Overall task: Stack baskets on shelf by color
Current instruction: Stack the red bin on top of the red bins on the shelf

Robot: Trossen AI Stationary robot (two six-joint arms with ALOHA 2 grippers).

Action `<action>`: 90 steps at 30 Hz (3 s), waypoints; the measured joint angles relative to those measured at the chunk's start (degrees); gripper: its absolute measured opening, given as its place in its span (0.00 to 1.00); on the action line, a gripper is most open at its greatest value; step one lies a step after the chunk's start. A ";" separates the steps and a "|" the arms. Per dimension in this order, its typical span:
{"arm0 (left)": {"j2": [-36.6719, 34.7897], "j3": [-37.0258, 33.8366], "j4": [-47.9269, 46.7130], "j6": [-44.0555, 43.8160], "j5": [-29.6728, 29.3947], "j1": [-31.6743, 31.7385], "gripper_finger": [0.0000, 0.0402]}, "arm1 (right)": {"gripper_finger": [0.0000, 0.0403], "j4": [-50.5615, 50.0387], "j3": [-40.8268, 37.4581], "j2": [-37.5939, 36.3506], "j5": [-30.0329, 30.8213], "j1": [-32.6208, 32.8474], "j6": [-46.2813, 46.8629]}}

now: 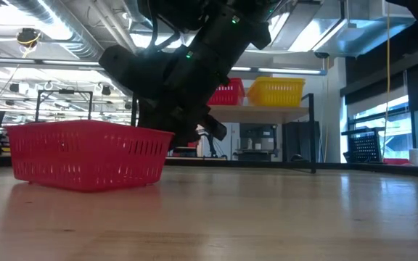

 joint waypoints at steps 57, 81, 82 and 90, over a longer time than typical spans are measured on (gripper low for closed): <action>0.00 0.00 -0.52 0.99 1.87 -0.02 0.14 | 0.00 -31.68 28.10 2.01 3.77 2.67 6.20; 0.01 0.00 -0.66 13.15 4.76 -0.01 0.14 | 0.00 -52.72 39.60 -8.51 36.43 5.67 47.89; 0.02 0.00 -0.66 13.72 4.76 -0.02 0.14 | 0.00 -52.78 39.60 -9.09 37.21 5.06 48.09; 0.02 0.00 -0.66 15.25 4.74 -0.01 0.14 | 0.00 -57.22 39.65 -12.11 37.32 -3.63 50.49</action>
